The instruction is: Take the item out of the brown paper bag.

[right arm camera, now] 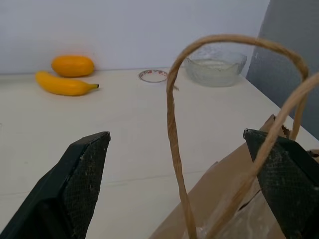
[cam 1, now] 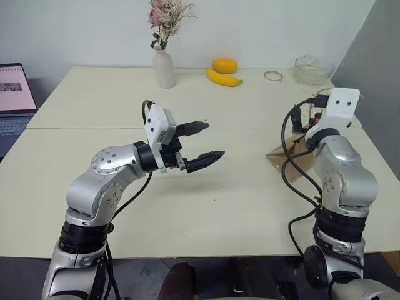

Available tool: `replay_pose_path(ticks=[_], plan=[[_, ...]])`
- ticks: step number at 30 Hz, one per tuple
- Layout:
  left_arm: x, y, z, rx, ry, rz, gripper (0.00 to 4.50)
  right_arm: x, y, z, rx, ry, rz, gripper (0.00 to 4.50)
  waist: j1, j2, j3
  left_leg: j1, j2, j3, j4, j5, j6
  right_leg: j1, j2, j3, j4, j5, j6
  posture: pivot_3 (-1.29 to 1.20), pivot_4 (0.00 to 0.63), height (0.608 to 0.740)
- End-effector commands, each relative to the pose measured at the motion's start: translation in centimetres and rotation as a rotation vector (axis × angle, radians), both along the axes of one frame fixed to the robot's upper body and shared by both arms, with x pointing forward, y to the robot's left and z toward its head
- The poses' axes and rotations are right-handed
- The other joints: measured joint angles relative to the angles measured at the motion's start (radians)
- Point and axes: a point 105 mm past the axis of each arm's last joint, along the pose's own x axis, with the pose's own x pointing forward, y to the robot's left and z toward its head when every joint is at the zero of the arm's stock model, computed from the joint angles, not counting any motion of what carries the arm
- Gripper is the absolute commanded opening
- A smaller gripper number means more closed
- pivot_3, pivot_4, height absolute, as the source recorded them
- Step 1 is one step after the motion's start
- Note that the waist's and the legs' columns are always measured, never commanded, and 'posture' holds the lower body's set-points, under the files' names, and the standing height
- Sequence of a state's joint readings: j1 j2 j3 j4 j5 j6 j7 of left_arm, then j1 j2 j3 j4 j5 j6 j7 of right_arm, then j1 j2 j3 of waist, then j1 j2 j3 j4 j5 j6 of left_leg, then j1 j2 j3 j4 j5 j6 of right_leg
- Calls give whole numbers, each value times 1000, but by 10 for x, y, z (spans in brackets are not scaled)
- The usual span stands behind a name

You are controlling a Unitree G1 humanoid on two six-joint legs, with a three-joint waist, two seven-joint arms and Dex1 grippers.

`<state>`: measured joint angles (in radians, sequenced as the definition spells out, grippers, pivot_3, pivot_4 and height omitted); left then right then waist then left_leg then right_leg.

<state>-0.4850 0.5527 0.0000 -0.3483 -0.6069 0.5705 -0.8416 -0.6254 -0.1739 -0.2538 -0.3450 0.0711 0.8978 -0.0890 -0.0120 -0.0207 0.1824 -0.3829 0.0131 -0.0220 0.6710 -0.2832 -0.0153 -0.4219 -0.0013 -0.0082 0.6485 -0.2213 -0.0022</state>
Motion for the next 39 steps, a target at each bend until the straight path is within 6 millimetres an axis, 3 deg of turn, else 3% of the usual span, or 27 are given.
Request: replay_pose_path(ticks=[1,3,6,16,25,30,39], plan=[[-3,-2,9,1,-44,-10,4462,1,-5,22,22,-85,-15,4500,0,0,0,0,0,0,0,0,0,0,0,0,0,0,0,0,150,740],[-3,-2,9,1,-44,-10,4462,3,-7,25,36,-92,-24,4500,0,0,0,0,0,0,-1,0,0,0,0,0,-1,0,0,0,150,740],[-2,-2,9,9,-49,-6,4500,7,-12,31,61,-106,-30,3890,0,0,0,0,0,0,-2,0,0,0,0,0,-1,0,0,0,150,740],[-2,-1,8,12,-48,1,4500,14,-14,41,106,-140,14,134,-1,0,0,0,0,1,-6,0,0,-1,0,1,-2,0,0,0,150,740],[-2,0,9,4,-49,10,4500,13,-18,50,84,-148,60,57,-2,0,0,0,0,1,-6,0,0,-1,-1,1,-2,0,0,0,150,740],[-2,2,13,-40,-30,27,4500,17,-23,74,-21,-135,171,57,-4,2,2,0,0,1,-6,0,0,-1,-1,1,-3,0,0,0,150,740],[-3,11,6,-64,18,89,4500,16,40,95,-158,-25,734,57,-20,2,2,1,0,3,-8,0,0,-2,0,2,-3,0,0,0,150,740]])
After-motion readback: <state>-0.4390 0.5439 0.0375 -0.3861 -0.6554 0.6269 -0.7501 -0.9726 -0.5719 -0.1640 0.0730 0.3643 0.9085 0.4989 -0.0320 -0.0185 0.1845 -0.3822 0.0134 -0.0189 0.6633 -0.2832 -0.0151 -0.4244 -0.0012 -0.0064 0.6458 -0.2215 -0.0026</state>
